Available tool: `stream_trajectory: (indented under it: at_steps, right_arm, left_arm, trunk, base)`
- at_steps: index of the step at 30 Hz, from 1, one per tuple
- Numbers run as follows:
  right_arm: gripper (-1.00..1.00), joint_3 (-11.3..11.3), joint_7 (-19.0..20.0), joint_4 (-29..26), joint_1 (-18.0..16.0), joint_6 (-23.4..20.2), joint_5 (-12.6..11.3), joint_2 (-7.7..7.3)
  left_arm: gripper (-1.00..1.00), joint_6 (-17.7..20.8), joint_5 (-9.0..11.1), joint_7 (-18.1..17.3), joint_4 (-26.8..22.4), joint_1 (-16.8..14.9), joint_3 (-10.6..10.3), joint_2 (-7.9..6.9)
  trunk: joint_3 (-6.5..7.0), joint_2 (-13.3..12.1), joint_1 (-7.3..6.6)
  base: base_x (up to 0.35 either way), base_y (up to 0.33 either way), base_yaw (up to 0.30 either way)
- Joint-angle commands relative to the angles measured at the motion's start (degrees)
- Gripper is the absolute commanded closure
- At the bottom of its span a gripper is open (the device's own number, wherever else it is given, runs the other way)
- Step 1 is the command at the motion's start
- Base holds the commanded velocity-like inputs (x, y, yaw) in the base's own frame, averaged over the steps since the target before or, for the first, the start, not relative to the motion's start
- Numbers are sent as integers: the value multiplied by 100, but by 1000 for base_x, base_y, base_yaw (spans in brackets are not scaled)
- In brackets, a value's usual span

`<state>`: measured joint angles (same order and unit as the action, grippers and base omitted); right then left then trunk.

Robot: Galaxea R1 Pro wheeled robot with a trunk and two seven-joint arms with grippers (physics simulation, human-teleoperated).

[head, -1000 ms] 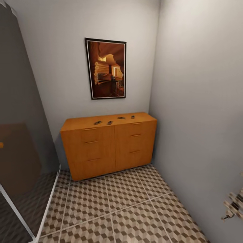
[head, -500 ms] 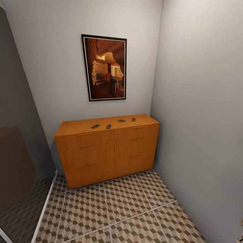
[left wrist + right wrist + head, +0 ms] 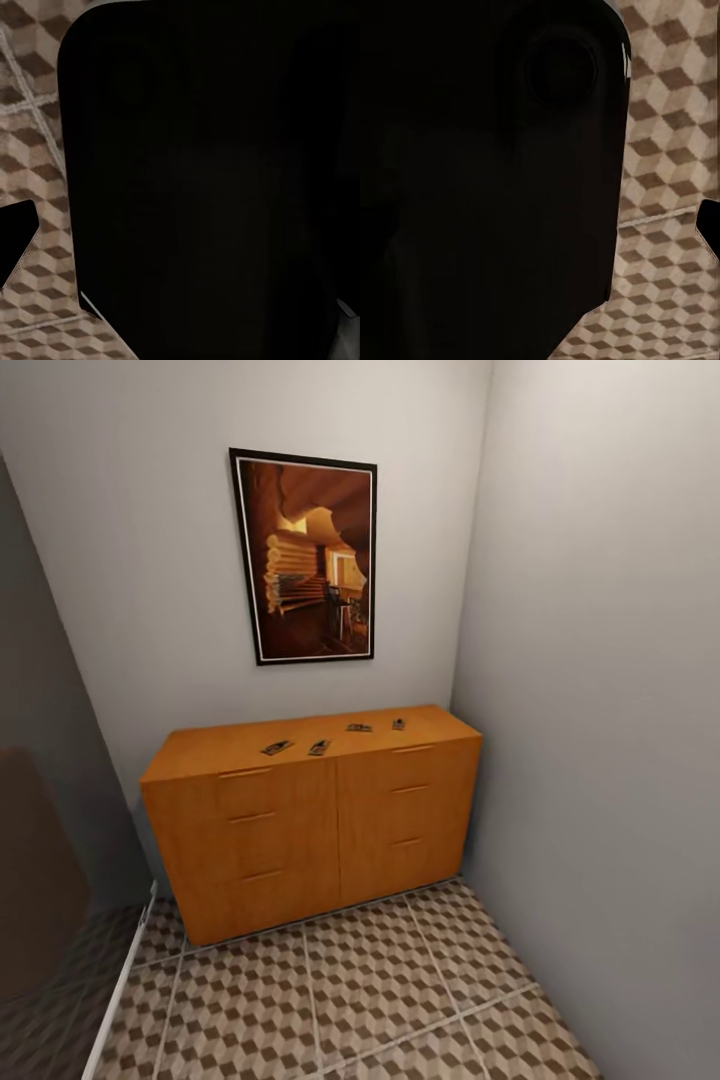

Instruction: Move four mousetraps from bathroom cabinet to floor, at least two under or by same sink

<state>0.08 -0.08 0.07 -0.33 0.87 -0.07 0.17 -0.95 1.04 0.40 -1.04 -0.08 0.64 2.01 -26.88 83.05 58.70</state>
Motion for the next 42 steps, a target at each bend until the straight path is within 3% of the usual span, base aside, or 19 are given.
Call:
stream_trajectory:
  at_steps: [1,29,42]
  right_arm:
    - [-100,0,-1,2,-3,7,-1,0]
    - [-100,0,-1,2,-3,9,2,0]
    - [-100,0,-1,2,-3,9,7,0]
  left_arm:
    - [-100,-10,11,4,-2,-1,5,1]
    - [-100,-10,11,4,-2,-1,15,1]
    - [-100,-10,11,4,-2,-1,15,1]
  trunk:
    - [-5,2,3]
    - [-5,2,3]
    - [-5,2,3]
  base:
    - [290,0,0]
    - [264,0,0]
    - [78,0,0]
